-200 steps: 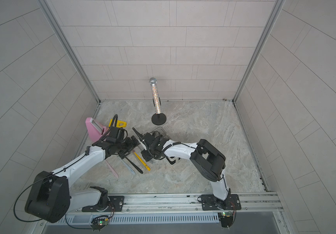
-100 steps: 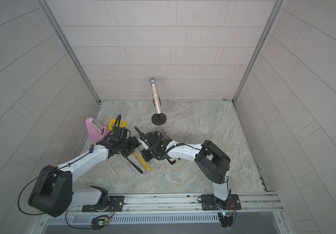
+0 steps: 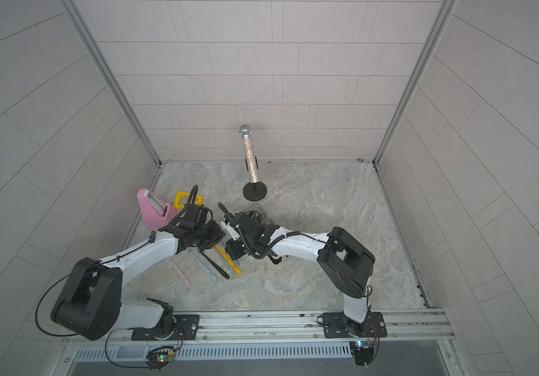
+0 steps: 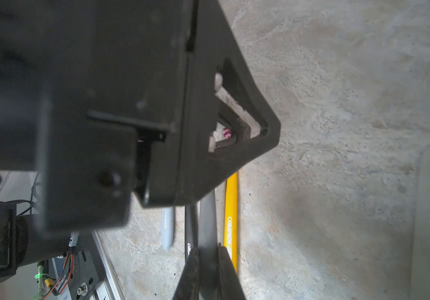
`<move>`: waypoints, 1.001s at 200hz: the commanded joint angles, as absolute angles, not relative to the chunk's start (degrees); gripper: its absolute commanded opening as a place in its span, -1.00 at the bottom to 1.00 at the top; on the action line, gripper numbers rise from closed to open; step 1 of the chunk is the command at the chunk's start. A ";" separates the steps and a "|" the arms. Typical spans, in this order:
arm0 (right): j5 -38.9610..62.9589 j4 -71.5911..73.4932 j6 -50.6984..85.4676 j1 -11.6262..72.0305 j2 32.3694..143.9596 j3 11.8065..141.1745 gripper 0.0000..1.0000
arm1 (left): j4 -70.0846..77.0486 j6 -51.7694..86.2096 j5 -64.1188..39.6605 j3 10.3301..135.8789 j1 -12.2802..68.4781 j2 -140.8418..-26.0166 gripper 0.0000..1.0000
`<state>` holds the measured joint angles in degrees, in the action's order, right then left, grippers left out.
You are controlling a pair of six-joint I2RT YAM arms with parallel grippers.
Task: Place the toothbrush into the toothbrush holder
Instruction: Pick up the toothbrush from the center of the board.
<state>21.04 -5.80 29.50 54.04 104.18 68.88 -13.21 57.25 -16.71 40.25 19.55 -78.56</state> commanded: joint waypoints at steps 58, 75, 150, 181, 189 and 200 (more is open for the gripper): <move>22.25 -4.59 31.11 55.01 102.31 68.03 -0.88 | -16.15 55.61 -12.67 41.81 20.56 -77.74 -1.00; 22.35 -4.49 31.29 55.02 102.21 67.93 -0.77 | -18.01 54.57 -11.43 42.65 20.91 -77.11 -1.00; 16.02 -14.14 29.01 53.01 91.96 66.25 0.06 | -29.61 46.78 -0.51 49.58 24.16 -72.57 -1.00; 12.60 -16.22 30.29 47.85 83.48 61.34 0.10 | -32.29 42.63 4.10 54.10 27.28 -71.10 -1.00; 11.77 -17.51 30.64 45.66 81.12 60.35 0.12 | -32.59 41.86 5.24 55.27 28.36 -70.73 -1.00; 11.43 -19.95 31.30 41.94 78.69 59.32 0.14 | -32.91 39.89 7.53 56.82 30.25 -70.31 -1.00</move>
